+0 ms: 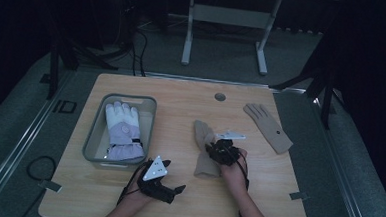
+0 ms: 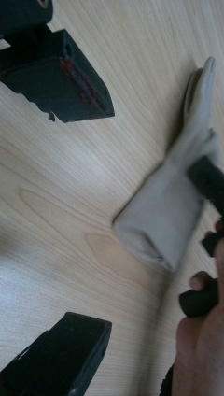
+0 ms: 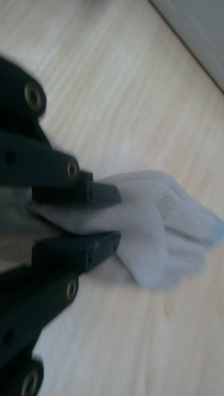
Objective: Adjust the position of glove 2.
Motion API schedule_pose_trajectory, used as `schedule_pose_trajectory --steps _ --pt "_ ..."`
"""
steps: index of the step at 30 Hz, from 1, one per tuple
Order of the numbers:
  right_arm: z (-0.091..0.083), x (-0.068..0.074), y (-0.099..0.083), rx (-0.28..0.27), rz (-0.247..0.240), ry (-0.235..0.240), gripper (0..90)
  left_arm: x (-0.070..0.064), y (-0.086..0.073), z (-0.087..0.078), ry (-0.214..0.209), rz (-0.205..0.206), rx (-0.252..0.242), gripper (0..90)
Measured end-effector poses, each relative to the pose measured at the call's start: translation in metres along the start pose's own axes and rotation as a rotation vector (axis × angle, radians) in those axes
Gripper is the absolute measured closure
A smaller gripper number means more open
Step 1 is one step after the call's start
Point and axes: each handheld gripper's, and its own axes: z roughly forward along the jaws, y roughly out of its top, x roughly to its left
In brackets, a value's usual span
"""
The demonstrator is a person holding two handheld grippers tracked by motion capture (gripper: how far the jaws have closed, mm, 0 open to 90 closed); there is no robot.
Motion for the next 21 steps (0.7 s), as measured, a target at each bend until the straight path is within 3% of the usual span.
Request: schedule_pose_trajectory --steps 4,8,13,16,21 --pt "0.007 0.003 -0.006 0.031 -0.060 -0.001 58.4 0.000 0.000 0.000 -0.004 0.001 0.000 1.6" --pt "0.008 0.006 -0.008 0.021 -0.035 -0.001 53.2 0.000 0.000 0.000 -0.006 0.000 -0.001 1.5" --pt "0.011 0.020 -0.009 0.013 -0.069 -0.056 50.7 -0.001 0.000 0.000 -0.009 -0.001 -0.007 1.6" --pt "0.015 0.030 -0.010 -0.003 -0.055 -0.103 50.1 0.000 0.000 -0.001 -0.009 -0.001 -0.011 1.6" --pt "0.023 0.032 -0.006 -0.031 -0.029 -0.158 50.2 -0.001 0.000 -0.001 -0.011 0.002 -0.013 1.5"
